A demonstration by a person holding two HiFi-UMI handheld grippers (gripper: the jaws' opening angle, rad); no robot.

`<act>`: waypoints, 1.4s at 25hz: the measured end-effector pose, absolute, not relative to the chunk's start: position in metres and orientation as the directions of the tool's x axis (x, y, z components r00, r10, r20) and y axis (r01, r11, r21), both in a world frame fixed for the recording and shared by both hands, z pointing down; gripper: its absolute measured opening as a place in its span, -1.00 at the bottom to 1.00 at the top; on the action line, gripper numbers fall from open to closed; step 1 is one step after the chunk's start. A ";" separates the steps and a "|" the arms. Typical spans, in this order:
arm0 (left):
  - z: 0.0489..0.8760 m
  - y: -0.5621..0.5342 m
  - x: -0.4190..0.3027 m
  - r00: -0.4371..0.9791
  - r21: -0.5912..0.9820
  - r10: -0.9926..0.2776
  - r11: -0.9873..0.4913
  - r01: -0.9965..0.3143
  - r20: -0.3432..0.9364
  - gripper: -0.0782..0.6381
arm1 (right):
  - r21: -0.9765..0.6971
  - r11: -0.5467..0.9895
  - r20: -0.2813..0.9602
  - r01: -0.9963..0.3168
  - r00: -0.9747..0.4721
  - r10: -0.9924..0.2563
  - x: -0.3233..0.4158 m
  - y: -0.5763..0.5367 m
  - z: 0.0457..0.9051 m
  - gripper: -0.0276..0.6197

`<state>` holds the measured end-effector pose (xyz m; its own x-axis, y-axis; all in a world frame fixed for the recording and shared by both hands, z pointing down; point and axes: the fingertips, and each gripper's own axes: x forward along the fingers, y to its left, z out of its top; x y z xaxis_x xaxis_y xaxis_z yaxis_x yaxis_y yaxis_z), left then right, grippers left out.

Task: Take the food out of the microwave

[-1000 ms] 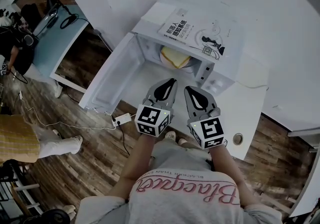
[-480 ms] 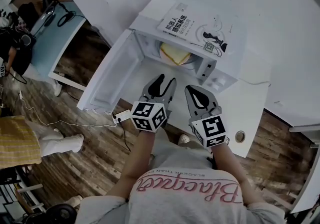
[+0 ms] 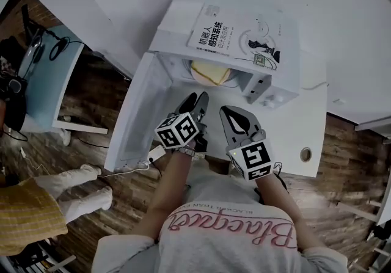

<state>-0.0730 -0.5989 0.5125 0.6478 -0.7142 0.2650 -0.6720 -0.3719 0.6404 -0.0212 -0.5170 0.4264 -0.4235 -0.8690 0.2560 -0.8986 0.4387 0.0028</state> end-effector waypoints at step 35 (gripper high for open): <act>0.576 -0.668 -0.063 0.710 0.949 -0.640 0.110 -0.295 0.295 -0.73 | 0.010 0.164 0.327 -0.986 -0.152 -0.933 -0.006 -0.543 0.452 -0.88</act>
